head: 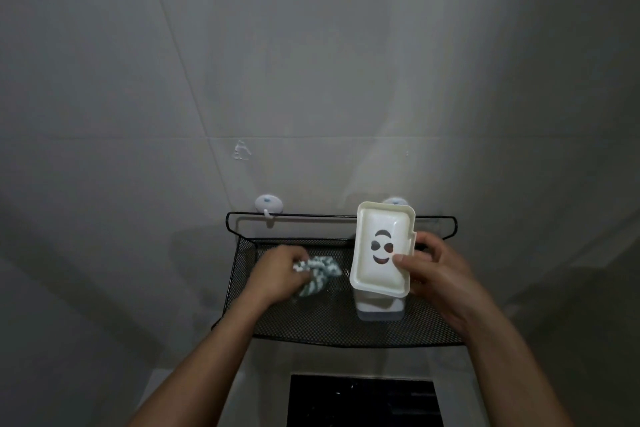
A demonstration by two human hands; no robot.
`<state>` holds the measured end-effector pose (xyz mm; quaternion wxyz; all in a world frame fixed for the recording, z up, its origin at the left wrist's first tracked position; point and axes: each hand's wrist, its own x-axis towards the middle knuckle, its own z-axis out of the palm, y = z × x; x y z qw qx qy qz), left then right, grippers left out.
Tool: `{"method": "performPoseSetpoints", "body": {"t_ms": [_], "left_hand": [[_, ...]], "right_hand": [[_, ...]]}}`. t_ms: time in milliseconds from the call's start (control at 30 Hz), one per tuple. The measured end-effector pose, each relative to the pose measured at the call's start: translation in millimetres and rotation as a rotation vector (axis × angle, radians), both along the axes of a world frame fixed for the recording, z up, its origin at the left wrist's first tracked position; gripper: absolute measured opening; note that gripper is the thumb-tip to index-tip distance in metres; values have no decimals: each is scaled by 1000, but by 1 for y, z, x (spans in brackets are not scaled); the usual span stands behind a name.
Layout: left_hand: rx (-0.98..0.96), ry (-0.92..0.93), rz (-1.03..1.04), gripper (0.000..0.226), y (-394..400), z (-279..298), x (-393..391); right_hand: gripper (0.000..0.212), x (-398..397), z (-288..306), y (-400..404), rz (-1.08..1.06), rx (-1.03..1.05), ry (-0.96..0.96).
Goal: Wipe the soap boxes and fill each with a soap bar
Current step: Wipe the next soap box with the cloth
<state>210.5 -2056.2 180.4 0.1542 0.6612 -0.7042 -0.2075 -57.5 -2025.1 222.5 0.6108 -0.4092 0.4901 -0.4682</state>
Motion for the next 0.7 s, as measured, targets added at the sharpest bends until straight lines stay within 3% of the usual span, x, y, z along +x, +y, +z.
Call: {"method": "performPoseSetpoints", "body": {"t_ms": [133, 233, 333, 467, 567, 700], "left_hand": [[-255, 295, 120, 8, 22, 47, -1], [-412, 345, 157, 13, 35, 79, -10], [-530, 311, 129, 14, 45, 98, -30], [-667, 76, 75, 17, 52, 101, -58], [-653, 5, 83, 23, 52, 99, -68], [-533, 59, 72, 29, 48, 98, -71]], "right_hand": [[35, 3, -1, -2, -16, -31, 46], [35, 9, -1, -3, -21, -64, 57], [39, 19, -1, -6, 16, -101, 91], [43, 31, -1, -6, 65, -155, 93], [46, 33, 1, -6, 67, -186, 90], [48, 29, -1, -6, 74, -207, 95]]}}
